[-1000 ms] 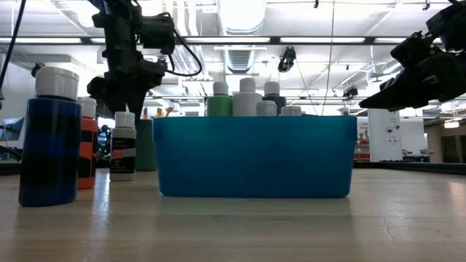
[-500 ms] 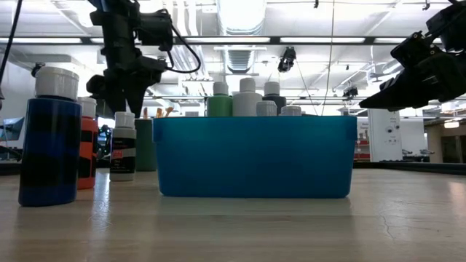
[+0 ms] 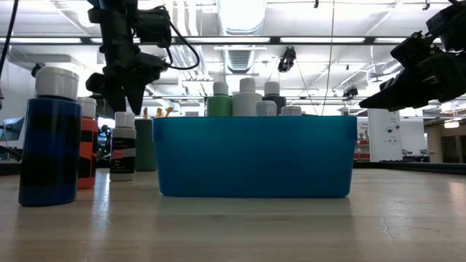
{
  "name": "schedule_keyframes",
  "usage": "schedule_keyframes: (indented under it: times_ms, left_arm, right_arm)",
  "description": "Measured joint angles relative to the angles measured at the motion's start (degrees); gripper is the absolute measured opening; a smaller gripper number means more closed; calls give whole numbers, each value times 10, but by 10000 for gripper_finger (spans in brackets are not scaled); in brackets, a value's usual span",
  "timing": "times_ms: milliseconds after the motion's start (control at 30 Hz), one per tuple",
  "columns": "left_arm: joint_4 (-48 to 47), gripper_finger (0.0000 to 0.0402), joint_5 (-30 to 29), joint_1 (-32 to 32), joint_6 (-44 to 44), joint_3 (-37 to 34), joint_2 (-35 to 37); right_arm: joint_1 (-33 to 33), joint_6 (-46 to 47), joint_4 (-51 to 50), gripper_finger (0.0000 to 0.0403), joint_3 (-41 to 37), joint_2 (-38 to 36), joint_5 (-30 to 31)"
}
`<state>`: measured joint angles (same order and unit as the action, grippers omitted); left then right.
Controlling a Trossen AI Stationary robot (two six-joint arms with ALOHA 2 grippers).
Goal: Pick & Place Paint Supplies
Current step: Put the yellow paint bottle into the blue bin
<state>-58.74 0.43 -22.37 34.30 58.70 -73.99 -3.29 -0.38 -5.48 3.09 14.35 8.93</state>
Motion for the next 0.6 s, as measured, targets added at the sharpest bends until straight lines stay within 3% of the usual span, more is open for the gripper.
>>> schedule_keyframes:
  times_ms: [600]
  left_arm:
    - [0,234,0,0,0,0,3]
  right_arm:
    - [0,7,0,8,0,0,0]
